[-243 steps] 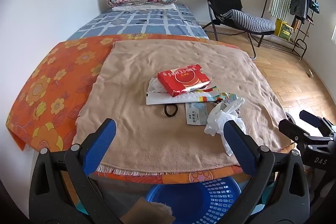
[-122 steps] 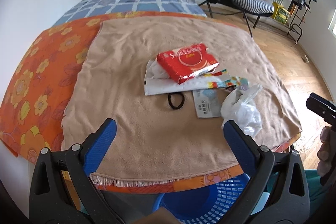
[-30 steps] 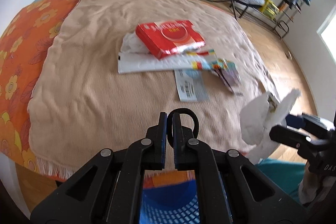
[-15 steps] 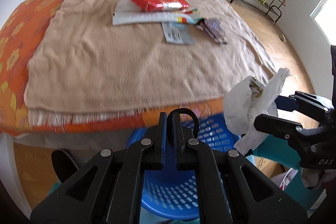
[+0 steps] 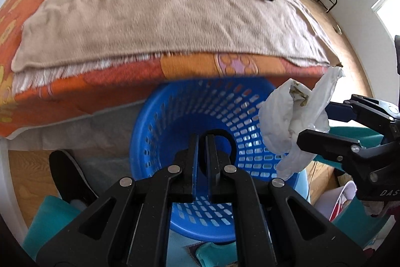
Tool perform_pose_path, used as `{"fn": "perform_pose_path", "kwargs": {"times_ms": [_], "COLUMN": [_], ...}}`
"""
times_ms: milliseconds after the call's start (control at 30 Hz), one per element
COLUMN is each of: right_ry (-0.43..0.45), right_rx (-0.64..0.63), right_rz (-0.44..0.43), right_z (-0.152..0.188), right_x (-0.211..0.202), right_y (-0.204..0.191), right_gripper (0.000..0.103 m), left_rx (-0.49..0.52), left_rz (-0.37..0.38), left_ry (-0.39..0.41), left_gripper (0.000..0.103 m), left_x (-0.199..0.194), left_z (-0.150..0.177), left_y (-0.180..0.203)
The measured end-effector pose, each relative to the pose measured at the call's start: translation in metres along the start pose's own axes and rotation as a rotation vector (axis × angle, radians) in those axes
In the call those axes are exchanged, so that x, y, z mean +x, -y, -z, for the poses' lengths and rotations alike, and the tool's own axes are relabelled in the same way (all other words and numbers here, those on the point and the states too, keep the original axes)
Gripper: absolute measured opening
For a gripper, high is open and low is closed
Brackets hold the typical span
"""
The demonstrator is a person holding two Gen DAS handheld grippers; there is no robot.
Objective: Collect trash
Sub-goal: 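Carry the tissue in the right gripper and hair tie in the left over the blue basket, then open both grippers to drop the tissue and hair tie into the basket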
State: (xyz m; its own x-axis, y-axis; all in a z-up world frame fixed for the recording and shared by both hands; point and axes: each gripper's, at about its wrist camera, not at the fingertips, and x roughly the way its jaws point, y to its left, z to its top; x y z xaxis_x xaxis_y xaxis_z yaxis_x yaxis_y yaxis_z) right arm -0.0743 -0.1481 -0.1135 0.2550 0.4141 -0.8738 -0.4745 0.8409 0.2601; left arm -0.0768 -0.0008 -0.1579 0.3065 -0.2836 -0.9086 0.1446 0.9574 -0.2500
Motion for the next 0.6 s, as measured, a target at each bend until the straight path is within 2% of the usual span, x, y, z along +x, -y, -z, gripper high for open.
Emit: {"fn": "perform_pose_path", "kwargs": {"times_ms": [300, 600], "right_ry": [-0.053, -0.088], "right_rx": [0.003, 0.028], "right_rz": [0.007, 0.002], "right_z": [0.013, 0.014], "right_x": [0.016, 0.024], "right_y": [0.001, 0.005], "right_gripper": [0.050, 0.054], "left_rx": [-0.002, 0.001], "left_rz": [0.018, 0.006], "left_ry": [-0.040, -0.074], "left_gripper": [0.003, 0.003], "left_x": [0.008, 0.017], "left_z": [0.008, 0.006], "left_y": [-0.002, 0.001]}}
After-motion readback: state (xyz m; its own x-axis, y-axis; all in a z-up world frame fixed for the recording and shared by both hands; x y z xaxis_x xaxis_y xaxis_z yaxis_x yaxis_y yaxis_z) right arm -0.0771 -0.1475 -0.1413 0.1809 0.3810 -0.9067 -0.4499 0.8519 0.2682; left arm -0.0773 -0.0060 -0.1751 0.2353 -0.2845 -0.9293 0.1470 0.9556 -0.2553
